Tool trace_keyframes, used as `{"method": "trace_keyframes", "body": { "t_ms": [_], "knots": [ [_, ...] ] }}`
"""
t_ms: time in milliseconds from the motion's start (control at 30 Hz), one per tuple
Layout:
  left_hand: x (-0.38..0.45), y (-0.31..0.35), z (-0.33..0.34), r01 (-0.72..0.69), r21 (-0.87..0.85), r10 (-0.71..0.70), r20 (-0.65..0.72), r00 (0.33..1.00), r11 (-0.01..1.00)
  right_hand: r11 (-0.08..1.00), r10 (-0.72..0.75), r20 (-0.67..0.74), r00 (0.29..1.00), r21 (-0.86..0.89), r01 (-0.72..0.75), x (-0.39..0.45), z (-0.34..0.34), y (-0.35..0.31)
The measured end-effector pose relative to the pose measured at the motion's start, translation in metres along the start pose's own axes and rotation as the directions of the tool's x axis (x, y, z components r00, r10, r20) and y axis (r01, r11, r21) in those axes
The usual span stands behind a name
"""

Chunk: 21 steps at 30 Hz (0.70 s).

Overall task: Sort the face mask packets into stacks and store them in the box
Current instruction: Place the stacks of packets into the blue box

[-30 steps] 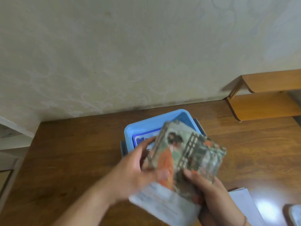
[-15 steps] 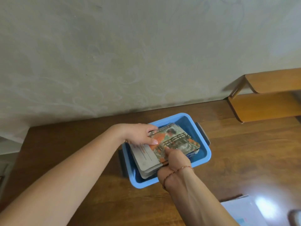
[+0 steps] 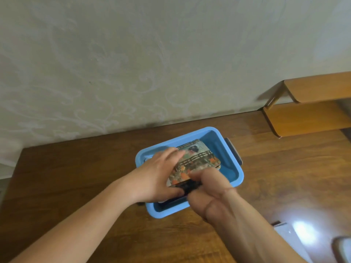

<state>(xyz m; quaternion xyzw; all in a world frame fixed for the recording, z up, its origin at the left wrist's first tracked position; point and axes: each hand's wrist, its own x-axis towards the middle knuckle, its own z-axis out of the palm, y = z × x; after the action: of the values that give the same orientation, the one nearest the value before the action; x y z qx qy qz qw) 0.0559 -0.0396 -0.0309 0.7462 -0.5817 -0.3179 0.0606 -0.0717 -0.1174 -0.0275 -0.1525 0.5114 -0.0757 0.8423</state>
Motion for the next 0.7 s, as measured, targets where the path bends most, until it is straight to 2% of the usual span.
{"method": "trace_keyframes", "body": {
  "t_ms": [67, 133, 167, 200, 233, 267, 300, 333, 400, 567, 700],
  "knots": [
    [0.001, -0.006, 0.011, 0.011, 0.128, -0.011, 0.004, 1.0, 0.992, 0.997, -0.059, 0.059, 0.997, -0.049, 0.062, -0.025, -0.022, -0.015],
    [0.004, -0.003, 0.023, 0.024, 0.221, -0.004, -0.09, 0.996, 0.975, 0.946, -0.266, 0.064, 0.962, -0.176, 0.273, -0.045, -0.039, -0.038],
    [0.008, 0.0, 0.027, 0.025, 0.268, 0.013, -0.139, 0.99, 0.963, 0.867, -0.399, 0.082, 0.913, -0.29, 0.405, -0.046, -0.047, -0.049],
    [0.012, 0.003, 0.031, 0.025, 0.316, 0.029, -0.164, 0.986, 0.948, 0.742, -0.519, 0.136, 0.844, -0.419, 0.524, -0.042, -0.049, -0.06],
    [0.018, 0.005, 0.035, 0.011, 0.366, 0.053, -0.165, 0.985, 0.931, 0.563, -0.587, 0.233, 0.775, -0.57, 0.598, -0.036, -0.048, -0.066],
    [0.024, 0.006, 0.037, -0.009, 0.409, 0.075, -0.144, 0.987, 0.912, 0.344, -0.599, 0.332, 0.728, -0.715, 0.609, -0.026, -0.046, -0.07],
    [0.029, 0.007, 0.04, -0.024, 0.436, 0.081, -0.112, 0.99, 0.899, 0.137, -0.559, 0.409, 0.721, -0.813, 0.566, -0.014, -0.043, -0.071],
    [0.032, 0.006, 0.043, -0.029, 0.442, 0.073, -0.083, 0.994, 0.896, -0.023, -0.503, 0.449, 0.739, -0.861, 0.508, 0.0, -0.042, -0.07],
    [0.035, 0.004, 0.05, -0.019, 0.426, 0.052, -0.066, 0.997, 0.904, -0.202, -0.385, 0.454, 0.804, -0.891, 0.406, 0.024, -0.042, -0.065],
    [0.033, 0.002, 0.056, 0.018, 0.446, -0.001, -0.039, 0.999, 0.895, -0.346, -0.226, 0.492, 0.84, -0.847, 0.403, 0.049, -0.045, -0.048],
    [0.033, -0.002, 0.044, -0.024, 0.293, 0.005, 0.067, 0.998, 0.956, -0.446, -0.151, 0.434, 0.888, -0.832, 0.331, 0.059, -0.047, -0.055]
  ]
}}
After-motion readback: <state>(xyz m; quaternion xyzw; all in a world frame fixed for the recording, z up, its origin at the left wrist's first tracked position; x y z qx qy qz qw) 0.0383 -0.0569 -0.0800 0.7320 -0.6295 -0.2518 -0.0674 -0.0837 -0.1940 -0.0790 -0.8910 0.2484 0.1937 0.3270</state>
